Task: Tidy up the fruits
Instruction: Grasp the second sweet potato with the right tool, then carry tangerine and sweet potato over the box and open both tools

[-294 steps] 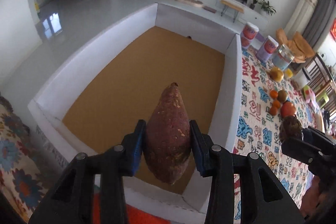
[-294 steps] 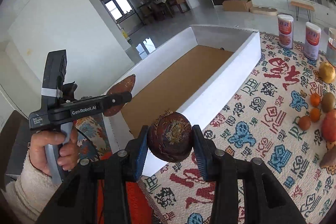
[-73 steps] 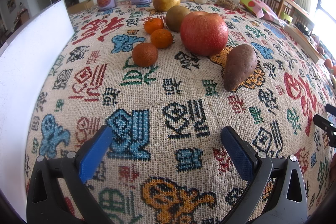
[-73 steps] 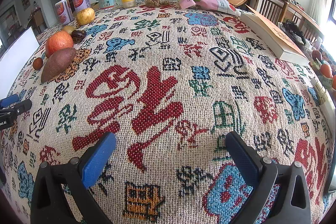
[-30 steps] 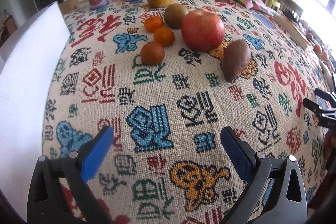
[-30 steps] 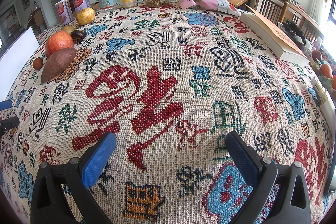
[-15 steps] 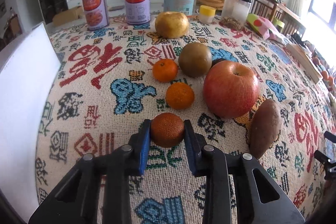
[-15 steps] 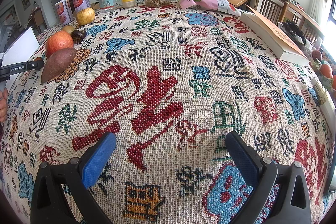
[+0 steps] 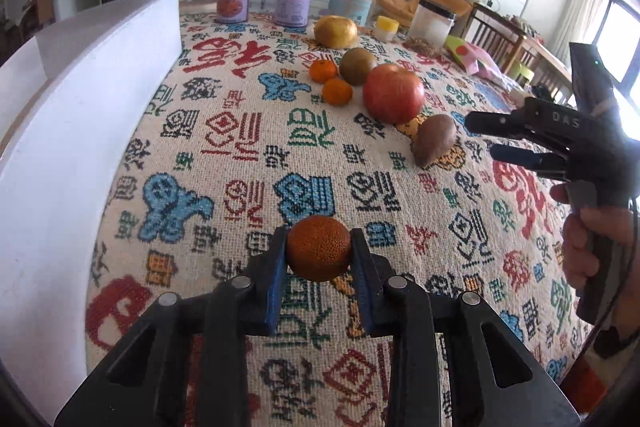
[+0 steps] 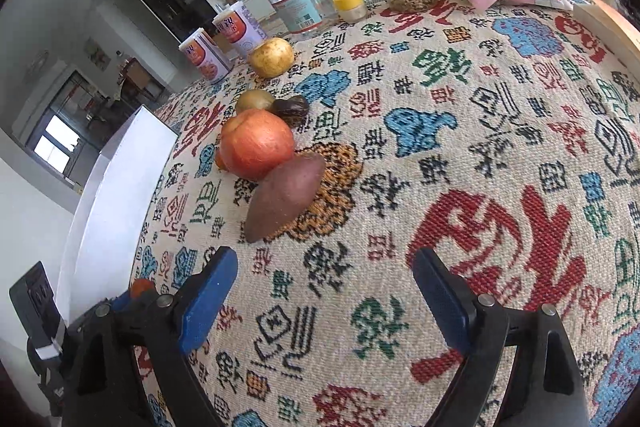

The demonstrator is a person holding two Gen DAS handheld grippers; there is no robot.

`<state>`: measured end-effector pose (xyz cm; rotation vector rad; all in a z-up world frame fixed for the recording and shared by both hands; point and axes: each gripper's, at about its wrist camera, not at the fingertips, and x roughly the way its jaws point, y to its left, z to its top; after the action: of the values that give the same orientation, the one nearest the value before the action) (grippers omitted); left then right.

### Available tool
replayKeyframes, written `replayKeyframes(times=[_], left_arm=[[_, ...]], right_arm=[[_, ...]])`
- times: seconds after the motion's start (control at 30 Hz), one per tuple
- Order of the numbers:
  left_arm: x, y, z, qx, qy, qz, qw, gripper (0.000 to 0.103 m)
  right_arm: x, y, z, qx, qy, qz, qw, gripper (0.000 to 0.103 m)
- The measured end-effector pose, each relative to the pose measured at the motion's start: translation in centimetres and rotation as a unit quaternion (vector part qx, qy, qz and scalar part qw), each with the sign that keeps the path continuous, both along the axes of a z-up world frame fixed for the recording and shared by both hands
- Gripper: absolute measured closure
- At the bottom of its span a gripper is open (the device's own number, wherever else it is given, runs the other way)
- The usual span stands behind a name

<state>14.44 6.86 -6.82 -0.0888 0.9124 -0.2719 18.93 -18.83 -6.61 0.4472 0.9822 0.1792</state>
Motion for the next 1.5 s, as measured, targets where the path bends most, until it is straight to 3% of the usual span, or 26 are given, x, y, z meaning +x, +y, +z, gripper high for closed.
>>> replayKeyframes(times=[0.17,0.23,0.27,0.37,0.43,0.57,0.7,0.73,0.83,0.97,1.07,1.13,1.23,1.37,1.43,1.5], left_arm=[[-2.9,1.3,0.5,0.004,-0.012,0.004,0.9999,0.072],[-3.7,1.6,0.6,0.015,-0.021,0.002,0.9997,0.072],[-4.0,1.8,0.5,0.018,-0.025,0.002,0.9995,0.072],[-4.4,2.5,0.3,0.009,-0.033,0.007,0.9994,0.072],[-4.5,2.7,0.0,0.005,-0.038,0.013,0.9992,0.072],[-4.1,2.9,-0.7,-0.006,-0.029,0.021,0.9993,0.072],[-4.9,3.4,0.7,-0.028,-0.027,0.021,0.9990,0.073],[-5.3,3.9,1.8,-0.043,-0.029,0.023,0.9984,0.073],[-6.8,6.2,5.6,-0.101,-0.041,0.039,0.9933,0.073],[-8.7,11.6,10.5,-0.114,-0.079,0.097,0.9855,0.073],[-9.5,17.0,12.0,-0.105,-0.087,0.170,0.9760,0.073],[-9.6,20.2,11.5,-0.087,-0.071,0.224,0.9681,0.072],[-9.3,23.5,9.5,-0.075,-0.042,0.278,0.9568,0.072],[-8.5,25.2,6.5,-0.054,-0.001,0.313,0.9481,0.071],[-8.7,25.6,5.7,-0.054,0.004,0.322,0.9452,0.062],[-8.9,25.6,5.5,-0.045,-0.002,0.333,0.9417,0.041]], right_arm=[[6.3,5.2,-2.6,-0.029,0.058,-0.027,0.997,0.042],[6.6,6.0,-2.4,-0.071,0.049,-0.035,0.996,0.057],[6.5,5.8,-2.5,-0.066,0.052,-0.030,0.996,0.061],[5.5,4.8,-2.4,-0.055,0.073,0.012,0.996,0.061],[4.3,4.4,-2.0,-0.055,0.091,0.074,0.992,0.061],[0.3,5.1,-1.2,-0.076,0.115,0.188,0.972,0.061],[-2.1,6.7,-2.2,-0.139,0.111,0.205,0.962,0.061],[-2.4,7.0,-1.9,-0.139,0.105,0.199,0.964,0.061],[-2.7,8.2,0.2,-0.078,0.082,0.193,0.975,0.061],[-3.1,14.3,6.3,-0.010,0.011,0.236,0.972,0.061],[-3.9,22.4,10.1,0.020,-0.042,0.301,0.952,0.061],[-4.6,27.7,11.7,0.030,-0.067,0.344,0.936,0.061],[-5.4,34.8,11.8,0.019,-0.092,0.392,0.915,0.061],[-5.5,41.3,8.7,-0.041,-0.080,0.422,0.902,0.061],[-5.4,42.8,7.1,-0.068,-0.067,0.422,0.902,0.061],[-5.3,43.0,6.4,-0.077,-0.062,0.413,0.905,0.061]])
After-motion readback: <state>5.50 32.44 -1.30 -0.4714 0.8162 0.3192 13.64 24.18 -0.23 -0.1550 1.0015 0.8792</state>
